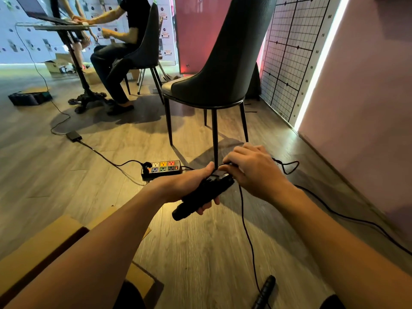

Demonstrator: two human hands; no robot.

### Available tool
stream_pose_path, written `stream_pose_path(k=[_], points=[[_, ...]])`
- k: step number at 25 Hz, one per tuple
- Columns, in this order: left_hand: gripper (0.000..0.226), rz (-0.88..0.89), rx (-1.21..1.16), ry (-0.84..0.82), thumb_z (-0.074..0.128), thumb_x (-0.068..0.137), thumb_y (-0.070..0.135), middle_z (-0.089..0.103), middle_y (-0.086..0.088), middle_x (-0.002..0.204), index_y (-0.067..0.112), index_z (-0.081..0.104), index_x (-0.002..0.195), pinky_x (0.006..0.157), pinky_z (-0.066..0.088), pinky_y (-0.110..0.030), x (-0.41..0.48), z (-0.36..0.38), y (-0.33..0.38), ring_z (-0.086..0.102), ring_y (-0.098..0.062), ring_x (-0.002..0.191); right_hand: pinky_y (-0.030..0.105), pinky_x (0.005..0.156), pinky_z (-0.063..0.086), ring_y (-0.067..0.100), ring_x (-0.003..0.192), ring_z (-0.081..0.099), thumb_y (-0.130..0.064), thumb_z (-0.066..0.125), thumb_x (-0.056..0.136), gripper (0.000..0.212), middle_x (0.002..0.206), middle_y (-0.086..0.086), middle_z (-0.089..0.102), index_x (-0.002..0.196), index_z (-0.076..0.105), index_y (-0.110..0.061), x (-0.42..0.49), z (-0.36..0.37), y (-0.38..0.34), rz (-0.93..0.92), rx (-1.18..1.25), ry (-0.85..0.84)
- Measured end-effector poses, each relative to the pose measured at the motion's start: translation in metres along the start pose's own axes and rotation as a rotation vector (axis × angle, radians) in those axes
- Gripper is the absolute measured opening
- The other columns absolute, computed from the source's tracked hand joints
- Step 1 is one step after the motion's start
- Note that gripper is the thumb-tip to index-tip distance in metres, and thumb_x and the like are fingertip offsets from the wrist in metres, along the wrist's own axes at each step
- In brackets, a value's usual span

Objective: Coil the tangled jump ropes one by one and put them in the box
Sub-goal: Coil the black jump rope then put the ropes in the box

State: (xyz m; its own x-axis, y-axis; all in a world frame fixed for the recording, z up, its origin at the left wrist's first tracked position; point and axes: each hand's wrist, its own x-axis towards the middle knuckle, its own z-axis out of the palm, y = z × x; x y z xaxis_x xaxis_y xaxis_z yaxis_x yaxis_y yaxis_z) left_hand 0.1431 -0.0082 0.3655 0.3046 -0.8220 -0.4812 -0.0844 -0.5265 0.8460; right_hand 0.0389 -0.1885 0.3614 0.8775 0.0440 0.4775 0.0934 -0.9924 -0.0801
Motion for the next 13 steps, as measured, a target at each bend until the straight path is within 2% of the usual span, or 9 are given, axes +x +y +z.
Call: stream_pose_path(k=[2,4,7,10,13], points=[[0.079,0.052,-0.099,-0.067,0.014,0.103,0.059,0.06,-0.009,0.068,-0.001,0.063,0.092,0.071,0.051,-0.036,-0.005,0.003,0.007,0.058,-0.021,0.062,0.034,0.08,0.043,0.013,0.091,0.052,-0.051,0.038,0.095,0.038,0.091,-0.014,0.059,0.099,0.065,-0.025,-0.002,0.001,0.009,0.024,0.096,-0.037],[0.068,0.14,-0.251,-0.136,0.016,0.104,0.054,0.055,-0.005,0.063,0.003,0.059,0.087,0.069,0.047,-0.036,-0.009,0.004,0.008,0.051,-0.019,0.057,0.034,0.076,0.046,0.012,0.088,0.051,-0.046,0.041,0.095,0.034,0.089,-0.017,0.055,0.1,0.066,-0.023,-0.006,0.003,0.015,0.053,0.25,-0.103],[0.051,0.265,-0.533,-0.144,0.024,0.1,0.045,0.044,-0.004,0.061,0.008,0.055,0.084,0.064,0.043,-0.034,-0.013,0.003,0.008,0.043,-0.018,0.054,0.035,0.077,0.054,0.011,0.086,0.062,-0.038,0.048,0.094,0.035,0.093,-0.008,0.067,0.106,0.07,-0.014,-0.007,0.006,0.016,0.065,0.374,-0.127],[0.046,0.445,-0.912,-0.086,0.024,0.101,0.042,0.039,-0.002,0.063,0.009,0.054,0.09,0.059,0.043,-0.031,-0.011,-0.001,0.007,0.04,-0.016,0.053,0.018,0.068,0.056,0.002,0.072,0.067,-0.02,0.062,0.095,0.021,0.089,-0.012,0.069,0.113,0.072,-0.013,0.0,0.002,0.009,0.087,0.475,-0.058],[0.045,0.627,-1.163,-0.018,0.027,0.103,0.044,0.042,0.001,0.07,0.01,0.056,0.104,0.066,0.044,-0.028,-0.007,-0.006,0.006,0.044,-0.013,0.06,0.013,0.074,0.054,-0.004,0.078,0.065,-0.011,0.067,0.093,0.019,0.091,-0.014,0.067,0.11,0.074,-0.014,0.004,0.0,0.011,0.118,0.476,0.051]])
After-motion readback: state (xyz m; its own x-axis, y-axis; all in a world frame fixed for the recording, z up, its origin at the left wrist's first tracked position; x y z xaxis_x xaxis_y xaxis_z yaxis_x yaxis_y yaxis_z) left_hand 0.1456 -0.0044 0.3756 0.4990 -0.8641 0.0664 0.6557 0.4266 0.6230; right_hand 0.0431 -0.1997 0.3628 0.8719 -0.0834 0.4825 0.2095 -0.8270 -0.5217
